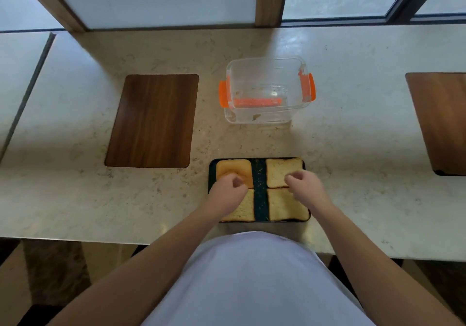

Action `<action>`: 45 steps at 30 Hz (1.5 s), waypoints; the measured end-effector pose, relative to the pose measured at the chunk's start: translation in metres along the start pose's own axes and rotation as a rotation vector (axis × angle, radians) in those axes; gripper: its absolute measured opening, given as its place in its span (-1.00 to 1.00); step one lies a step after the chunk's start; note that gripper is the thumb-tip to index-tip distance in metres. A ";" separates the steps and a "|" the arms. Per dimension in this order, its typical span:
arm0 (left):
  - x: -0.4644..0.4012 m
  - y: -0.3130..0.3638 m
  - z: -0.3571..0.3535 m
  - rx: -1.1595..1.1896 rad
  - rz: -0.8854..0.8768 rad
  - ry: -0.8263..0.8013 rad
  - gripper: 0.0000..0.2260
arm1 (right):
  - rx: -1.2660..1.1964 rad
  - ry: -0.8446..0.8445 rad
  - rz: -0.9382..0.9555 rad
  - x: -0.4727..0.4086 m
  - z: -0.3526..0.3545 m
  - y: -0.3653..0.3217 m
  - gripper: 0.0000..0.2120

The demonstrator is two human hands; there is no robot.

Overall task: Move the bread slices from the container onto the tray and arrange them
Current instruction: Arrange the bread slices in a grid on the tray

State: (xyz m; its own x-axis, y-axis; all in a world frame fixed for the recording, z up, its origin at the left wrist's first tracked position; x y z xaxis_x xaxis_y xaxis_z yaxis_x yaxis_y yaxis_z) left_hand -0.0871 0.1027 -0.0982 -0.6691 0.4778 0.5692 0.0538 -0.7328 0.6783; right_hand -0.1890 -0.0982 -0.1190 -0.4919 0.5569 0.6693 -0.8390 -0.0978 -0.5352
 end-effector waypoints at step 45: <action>-0.015 0.005 -0.080 0.344 0.369 -0.192 -0.67 | 0.086 -0.021 -0.068 0.028 0.014 0.054 -0.56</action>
State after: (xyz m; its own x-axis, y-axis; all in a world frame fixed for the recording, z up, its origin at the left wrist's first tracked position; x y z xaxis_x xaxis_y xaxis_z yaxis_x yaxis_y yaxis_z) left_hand -0.1360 0.0539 -0.1403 -0.4138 0.3220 0.8515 0.5209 -0.6833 0.5116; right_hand -0.2517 -0.0994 -0.1216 -0.4371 0.5477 0.7134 -0.8870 -0.1312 -0.4428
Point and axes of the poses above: each hand's wrist, its own x-axis away from the middle knuckle, its own z-axis out of the back of the hand, y = z × x, the point moved 5 cm from there along -x, towards the middle knuckle, and after that the axes turned 5 degrees about -z, right-handed, at the moved point
